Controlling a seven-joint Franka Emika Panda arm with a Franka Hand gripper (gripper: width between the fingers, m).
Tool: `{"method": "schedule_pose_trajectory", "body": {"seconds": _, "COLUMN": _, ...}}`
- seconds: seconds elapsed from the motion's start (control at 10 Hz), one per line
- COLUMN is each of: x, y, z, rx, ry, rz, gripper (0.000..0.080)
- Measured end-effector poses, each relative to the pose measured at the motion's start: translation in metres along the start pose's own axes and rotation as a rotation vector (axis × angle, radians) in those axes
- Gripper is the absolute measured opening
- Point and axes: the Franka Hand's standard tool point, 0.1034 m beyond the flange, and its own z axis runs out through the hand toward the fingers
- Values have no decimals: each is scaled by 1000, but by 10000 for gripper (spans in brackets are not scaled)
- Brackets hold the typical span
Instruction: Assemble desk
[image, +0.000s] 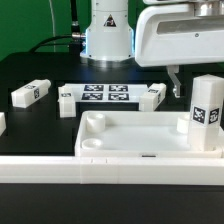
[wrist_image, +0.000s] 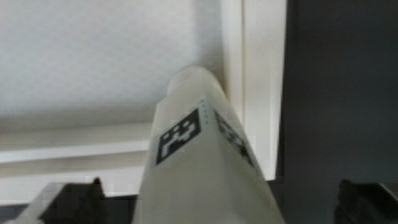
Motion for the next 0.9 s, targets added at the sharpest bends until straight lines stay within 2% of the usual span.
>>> {"method": "schedule_pose_trajectory", "body": {"seconds": 0.5, "x": 3, "y": 5, "z": -1, "rx": -22, "ry": 0, "rz": -402, "gripper": 649}}
{"method": "schedule_pose_trajectory", "body": {"seconds": 0.7, "x": 3, "y": 5, "z": -1, "rx": -25, "ry": 0, "rz": -446, "gripper": 649}}
{"method": "schedule_pose_trajectory", "body": {"seconds": 0.9, "x": 3, "y": 5, "z": -1, "rx": -25, "ry": 0, "rz": -442, "gripper": 388}}
